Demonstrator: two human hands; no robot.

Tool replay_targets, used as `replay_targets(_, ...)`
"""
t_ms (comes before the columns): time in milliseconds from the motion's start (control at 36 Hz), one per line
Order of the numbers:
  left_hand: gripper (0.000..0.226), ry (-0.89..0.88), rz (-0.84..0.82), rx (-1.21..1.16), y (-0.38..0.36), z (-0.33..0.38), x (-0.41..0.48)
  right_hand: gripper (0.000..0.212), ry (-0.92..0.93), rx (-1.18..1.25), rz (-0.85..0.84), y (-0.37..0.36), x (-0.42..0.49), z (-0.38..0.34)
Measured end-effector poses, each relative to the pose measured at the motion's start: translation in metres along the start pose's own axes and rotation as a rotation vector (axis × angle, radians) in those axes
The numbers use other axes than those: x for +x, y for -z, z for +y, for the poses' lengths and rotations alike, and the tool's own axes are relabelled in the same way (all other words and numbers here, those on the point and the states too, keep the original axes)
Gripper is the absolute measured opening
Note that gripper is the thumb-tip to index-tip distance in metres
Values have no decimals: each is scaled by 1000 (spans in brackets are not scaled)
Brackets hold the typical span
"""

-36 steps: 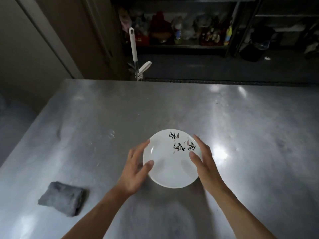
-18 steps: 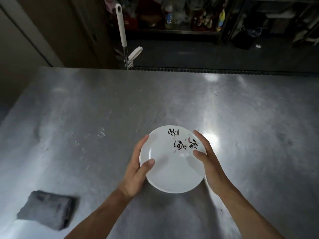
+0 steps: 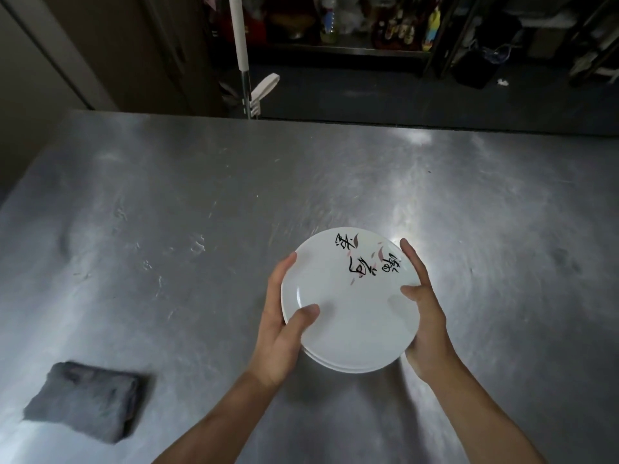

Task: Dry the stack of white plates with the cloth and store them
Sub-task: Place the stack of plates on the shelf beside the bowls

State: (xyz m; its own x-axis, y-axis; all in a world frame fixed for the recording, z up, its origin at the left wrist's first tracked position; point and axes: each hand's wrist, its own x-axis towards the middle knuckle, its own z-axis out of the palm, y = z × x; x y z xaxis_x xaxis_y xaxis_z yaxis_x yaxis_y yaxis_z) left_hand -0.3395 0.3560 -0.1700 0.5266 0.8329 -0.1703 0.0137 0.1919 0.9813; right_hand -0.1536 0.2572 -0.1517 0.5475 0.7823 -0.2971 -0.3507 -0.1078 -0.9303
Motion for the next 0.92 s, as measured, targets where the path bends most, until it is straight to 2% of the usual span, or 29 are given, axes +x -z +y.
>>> replay_targets(167,76,22,9,14,3,5,-7,67,11,-23,-9,-2,-9,0)
replay_targets(500,70,-99,40,54,-8,33,-50,69,86,-9,-14,8,-51,-16)
replay_targets(750,69,-165,71,83,-43,55,-135,71,133,38,-45,36,-132,-26)
replay_targets(917,72,-194,104,96,-83,51,-227,68,153,19,-61,79,-216,-26)
